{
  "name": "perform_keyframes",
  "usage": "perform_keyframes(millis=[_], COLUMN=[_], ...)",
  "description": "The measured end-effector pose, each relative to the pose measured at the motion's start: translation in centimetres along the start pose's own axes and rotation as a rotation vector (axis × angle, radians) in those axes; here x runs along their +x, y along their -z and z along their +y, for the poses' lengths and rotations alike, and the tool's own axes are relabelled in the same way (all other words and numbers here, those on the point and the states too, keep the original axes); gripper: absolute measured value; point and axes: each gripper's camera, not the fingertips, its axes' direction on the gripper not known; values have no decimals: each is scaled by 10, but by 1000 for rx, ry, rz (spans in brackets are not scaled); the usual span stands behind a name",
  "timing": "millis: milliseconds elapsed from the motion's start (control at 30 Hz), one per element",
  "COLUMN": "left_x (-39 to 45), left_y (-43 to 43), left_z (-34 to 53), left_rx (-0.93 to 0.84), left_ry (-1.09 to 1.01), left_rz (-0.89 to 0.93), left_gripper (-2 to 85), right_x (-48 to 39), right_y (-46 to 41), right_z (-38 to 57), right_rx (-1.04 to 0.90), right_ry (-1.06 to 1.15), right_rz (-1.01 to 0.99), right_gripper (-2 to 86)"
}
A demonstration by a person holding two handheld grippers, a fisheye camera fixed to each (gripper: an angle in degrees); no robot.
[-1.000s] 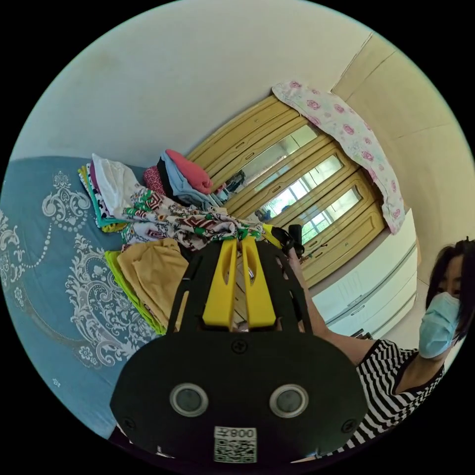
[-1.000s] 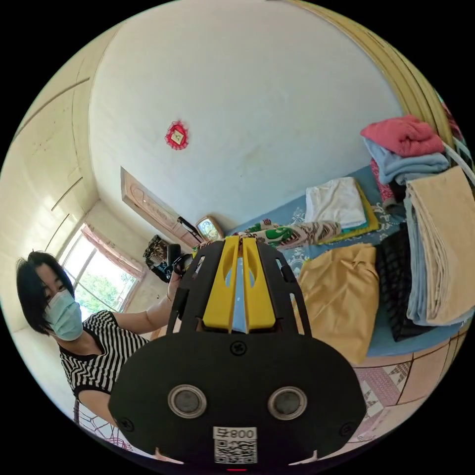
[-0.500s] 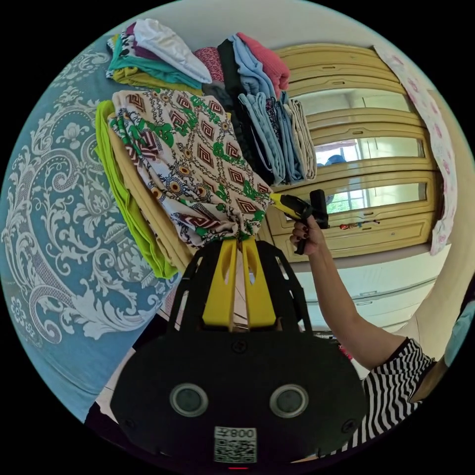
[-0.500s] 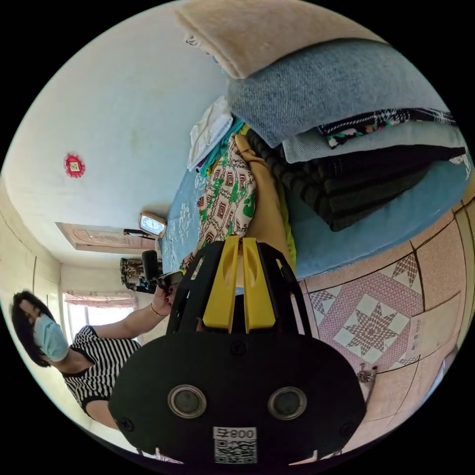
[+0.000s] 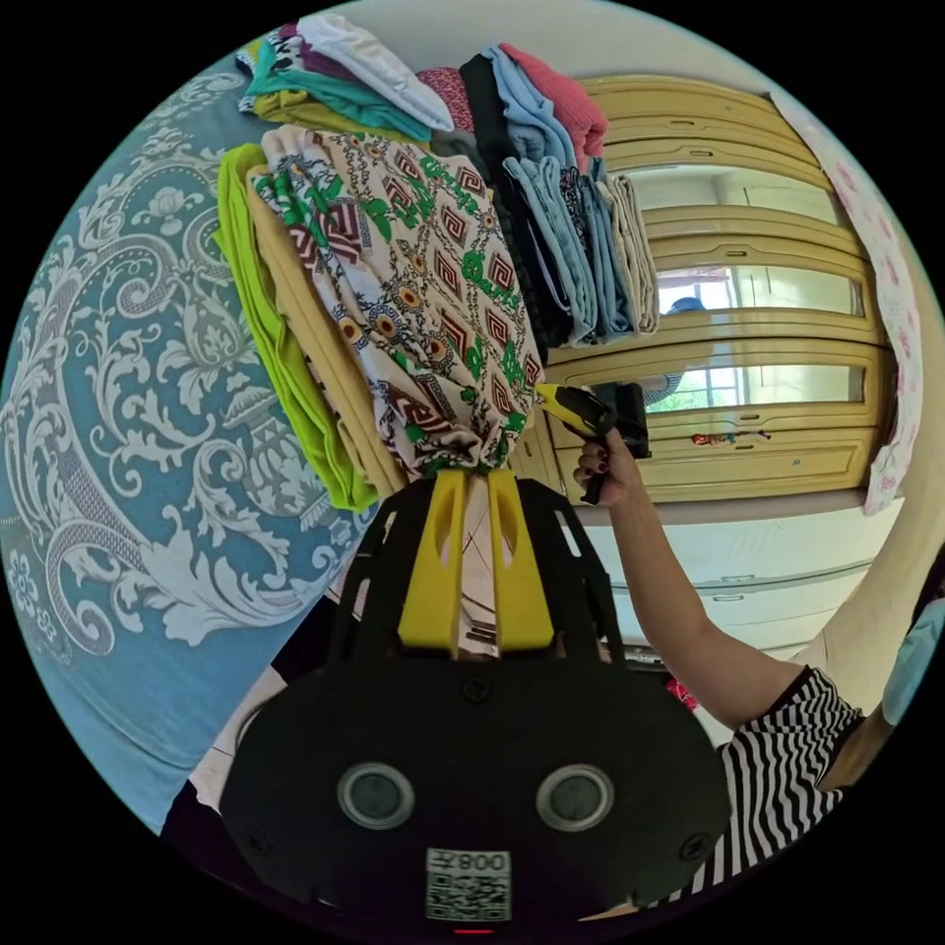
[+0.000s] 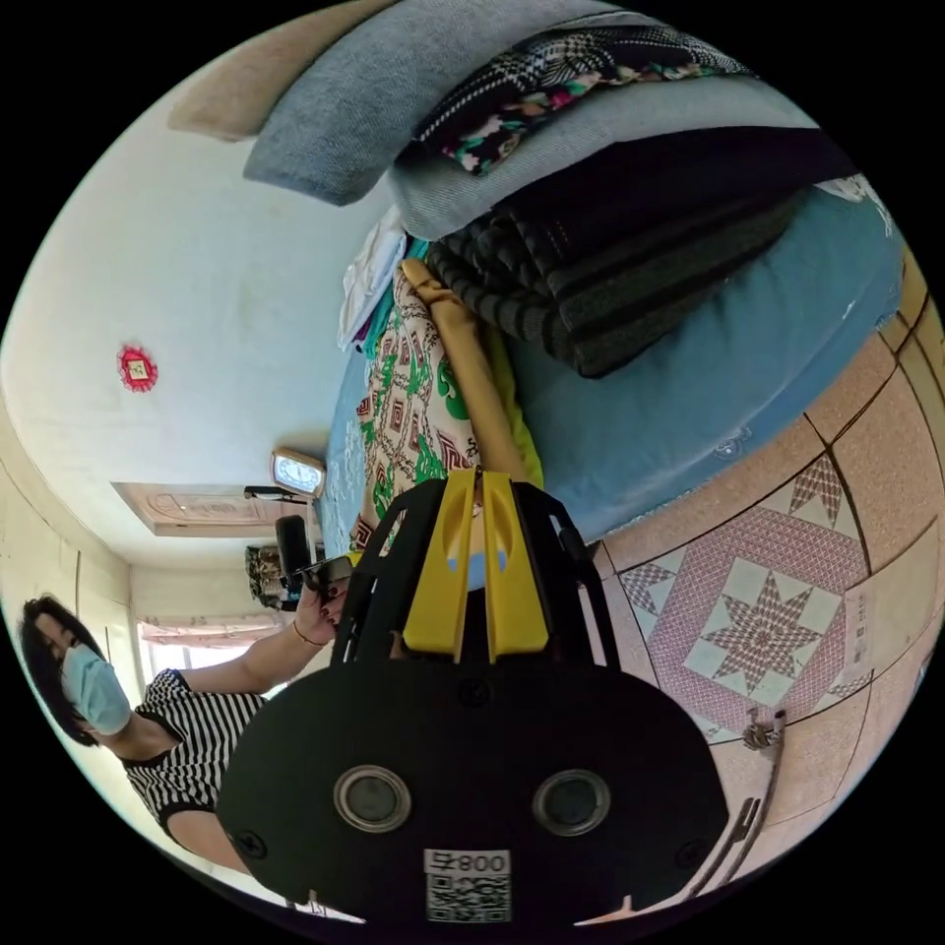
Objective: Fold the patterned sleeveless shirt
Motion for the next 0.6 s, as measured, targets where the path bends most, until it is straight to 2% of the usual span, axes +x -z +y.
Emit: perform_keyframes(millis=[233, 300, 400, 500, 600], left_x=[-32, -34, -36, -40, -59], left_y=[40, 47, 48, 42, 38], left_z=[27, 30, 24, 17, 18], left_rx=[106, 131, 110, 55, -23], left_ry=[21, 9, -27, -62, -21], left_rz=[17, 7, 0, -73, -164], left_gripper=[13, 8, 4, 3, 3], right_x=[-48, -77, -108, -111, -102], right_y=[26, 17, -27, -80, -108], right_z=[21, 26, 13, -4, -8], right_rx=[226, 278, 184, 60, 37], right_ry=[28, 112, 200, 175, 127], right_rz=[167, 180, 273, 428, 418], right_gripper=[2, 1, 1, 0, 0])
